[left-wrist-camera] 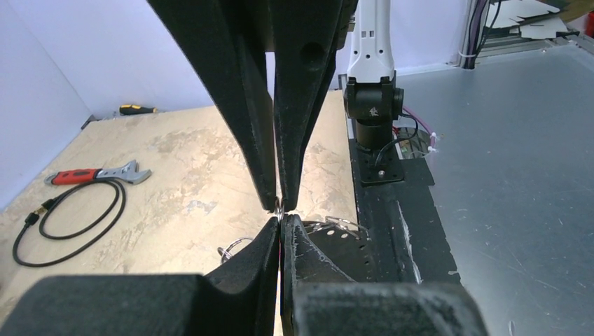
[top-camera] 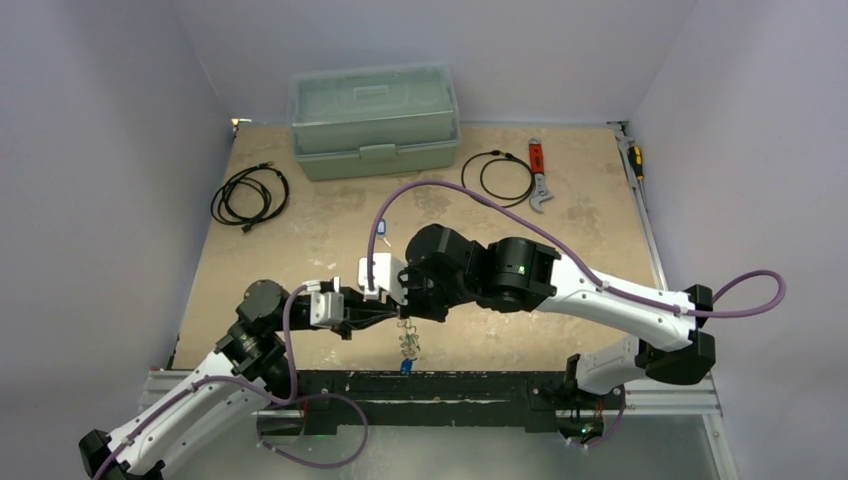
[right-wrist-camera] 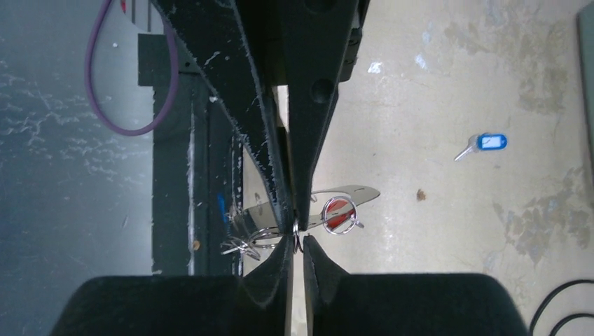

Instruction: Put the keys on the keyring

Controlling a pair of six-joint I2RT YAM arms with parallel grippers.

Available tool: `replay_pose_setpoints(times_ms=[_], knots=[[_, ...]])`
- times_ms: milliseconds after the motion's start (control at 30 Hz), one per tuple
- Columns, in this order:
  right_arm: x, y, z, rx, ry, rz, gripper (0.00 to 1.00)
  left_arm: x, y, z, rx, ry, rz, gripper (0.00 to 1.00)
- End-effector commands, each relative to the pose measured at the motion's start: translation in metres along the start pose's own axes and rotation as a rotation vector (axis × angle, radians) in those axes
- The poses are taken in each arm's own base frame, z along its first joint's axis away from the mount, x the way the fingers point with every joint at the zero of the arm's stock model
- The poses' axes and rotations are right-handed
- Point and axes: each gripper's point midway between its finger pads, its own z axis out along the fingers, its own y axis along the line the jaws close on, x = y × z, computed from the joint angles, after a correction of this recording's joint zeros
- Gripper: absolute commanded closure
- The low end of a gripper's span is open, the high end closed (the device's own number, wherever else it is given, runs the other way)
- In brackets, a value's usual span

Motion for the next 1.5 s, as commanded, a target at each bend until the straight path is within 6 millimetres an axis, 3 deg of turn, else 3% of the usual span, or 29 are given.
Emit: replay_pose_setpoints(times_ms=[0, 100, 167, 200, 233, 367, 533, 833, 1467], knots=[[-0.036, -0.016, -0.013, 0.087, -0.168, -0.022, 0.74, -0.023, 0.005, -0.004, -0.039, -0.027, 0.061, 1.0], [-0.051, -0.021, -0.022, 0.125, -0.262, -0.018, 0.57, -0.032, 0.004, -0.007, -0.05, -0.049, 0.085, 1.0], [-0.066, -0.026, -0.035, 0.17, -0.382, 0.005, 0.51, -0.036, 0.004, -0.009, -0.064, -0.06, 0.095, 1.0], [-0.065, -0.028, -0.041, 0.194, -0.416, 0.013, 0.49, -0.038, 0.005, -0.01, -0.072, -0.065, 0.099, 1.0], [-0.074, -0.031, -0.052, 0.223, -0.502, 0.014, 0.48, -0.04, 0.005, -0.011, -0.077, -0.069, 0.103, 1.0], [-0.072, -0.022, -0.082, 0.242, -0.737, 0.015, 0.5, -0.053, 0.007, -0.015, -0.107, -0.104, 0.11, 1.0], [-0.065, 0.002, -0.099, 0.177, -1.004, 0.015, 0.58, -0.068, 0.003, -0.016, -0.106, -0.176, 0.091, 1.0], [-0.063, 0.01, -0.08, 0.109, -1.078, 0.071, 0.65, -0.087, -0.008, -0.022, -0.079, -0.265, 0.121, 1.0], [-0.073, 0.005, -0.06, 0.036, -1.043, 0.068, 0.7, -0.086, -0.01, -0.024, -0.082, -0.269, 0.128, 1.0]])
